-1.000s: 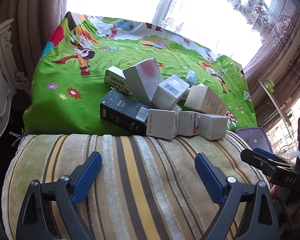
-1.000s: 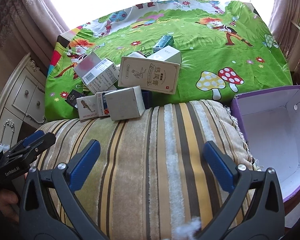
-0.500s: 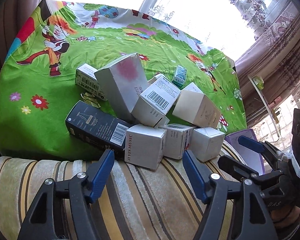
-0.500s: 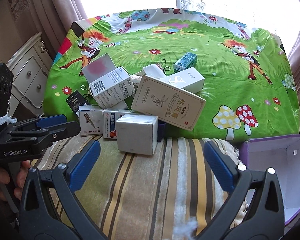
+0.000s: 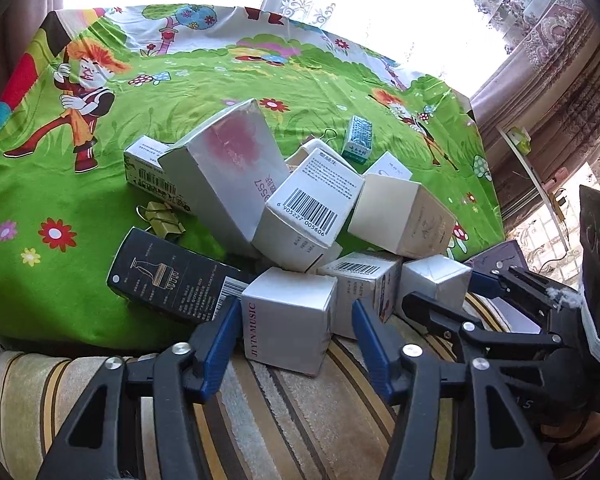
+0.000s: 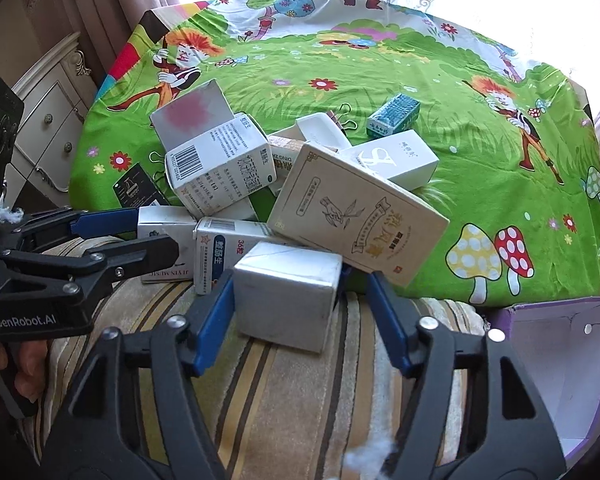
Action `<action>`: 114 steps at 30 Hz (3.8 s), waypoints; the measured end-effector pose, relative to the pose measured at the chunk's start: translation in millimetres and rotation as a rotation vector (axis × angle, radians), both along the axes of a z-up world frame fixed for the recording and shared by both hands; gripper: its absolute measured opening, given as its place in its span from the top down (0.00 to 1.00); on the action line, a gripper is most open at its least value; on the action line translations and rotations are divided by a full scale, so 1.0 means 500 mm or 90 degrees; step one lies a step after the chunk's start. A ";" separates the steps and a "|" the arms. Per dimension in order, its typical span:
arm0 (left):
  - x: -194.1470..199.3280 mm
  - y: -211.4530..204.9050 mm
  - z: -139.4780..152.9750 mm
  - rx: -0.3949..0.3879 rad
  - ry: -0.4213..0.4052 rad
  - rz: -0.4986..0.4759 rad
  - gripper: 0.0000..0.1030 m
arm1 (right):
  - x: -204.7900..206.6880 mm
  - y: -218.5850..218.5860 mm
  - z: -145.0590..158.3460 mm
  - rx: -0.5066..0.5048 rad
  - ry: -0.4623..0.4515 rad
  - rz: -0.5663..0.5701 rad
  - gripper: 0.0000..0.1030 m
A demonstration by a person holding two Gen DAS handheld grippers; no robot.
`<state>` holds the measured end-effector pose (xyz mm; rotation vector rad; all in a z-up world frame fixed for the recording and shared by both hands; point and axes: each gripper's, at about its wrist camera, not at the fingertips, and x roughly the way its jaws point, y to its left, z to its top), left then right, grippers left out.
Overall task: Organize rigid objects
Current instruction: 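Reach the right tool to the small white cube box and close on it, then carry the white cube box into the purple box and open the right tool, then return the right tool to the box pile on the bed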
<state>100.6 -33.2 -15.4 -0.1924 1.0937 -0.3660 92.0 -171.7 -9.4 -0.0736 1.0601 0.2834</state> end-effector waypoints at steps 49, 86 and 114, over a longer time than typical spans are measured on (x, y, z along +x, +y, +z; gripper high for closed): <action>-0.154 -0.459 0.084 -0.132 -0.025 -0.247 0.53 | -0.254 -0.491 0.074 0.024 -0.121 -0.320 0.46; -0.206 -0.349 0.110 -0.128 -0.069 -0.244 0.20 | -0.270 -0.478 0.106 0.048 -0.179 -0.304 0.10; -0.115 0.066 0.061 0.041 -0.064 0.057 0.19 | -0.175 -0.309 0.073 0.114 -0.088 -0.191 0.08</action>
